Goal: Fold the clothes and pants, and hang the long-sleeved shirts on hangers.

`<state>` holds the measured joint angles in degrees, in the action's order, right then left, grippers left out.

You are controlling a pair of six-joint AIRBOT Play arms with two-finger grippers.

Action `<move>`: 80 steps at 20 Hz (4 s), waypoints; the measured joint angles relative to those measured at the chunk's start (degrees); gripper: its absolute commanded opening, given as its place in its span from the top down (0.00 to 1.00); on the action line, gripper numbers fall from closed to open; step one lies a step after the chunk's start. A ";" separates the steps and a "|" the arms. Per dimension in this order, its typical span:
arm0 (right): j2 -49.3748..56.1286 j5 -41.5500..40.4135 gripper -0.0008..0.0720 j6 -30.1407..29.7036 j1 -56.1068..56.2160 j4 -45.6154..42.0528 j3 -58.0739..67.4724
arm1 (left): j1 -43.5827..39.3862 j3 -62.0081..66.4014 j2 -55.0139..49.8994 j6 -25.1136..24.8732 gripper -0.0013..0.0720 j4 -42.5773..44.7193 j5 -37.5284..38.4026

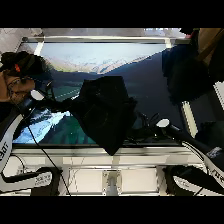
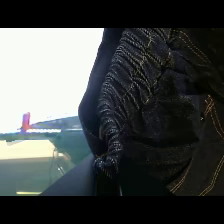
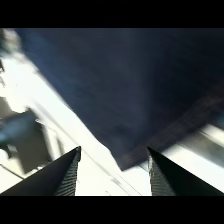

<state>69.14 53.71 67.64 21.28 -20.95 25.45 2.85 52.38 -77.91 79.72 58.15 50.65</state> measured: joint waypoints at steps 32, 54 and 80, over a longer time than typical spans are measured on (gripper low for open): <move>5.49 -5.35 0.99 -2.40 10.56 8.02 10.58 | 0.28 0.00 4.24 -0.09 0.91 0.33 3.37; -2.36 -1.60 0.31 2.27 -3.54 -13.66 34.16 | -3.41 0.00 14.08 2.12 0.04 -8.63 11.37; -2.36 2.62 0.31 2.25 -3.54 -15.28 45.00 | -3.48 0.00 32.83 -0.46 0.04 -11.10 4.42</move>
<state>66.78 56.34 69.89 17.74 -36.23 70.46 -0.62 52.38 -45.08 79.26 47.05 55.07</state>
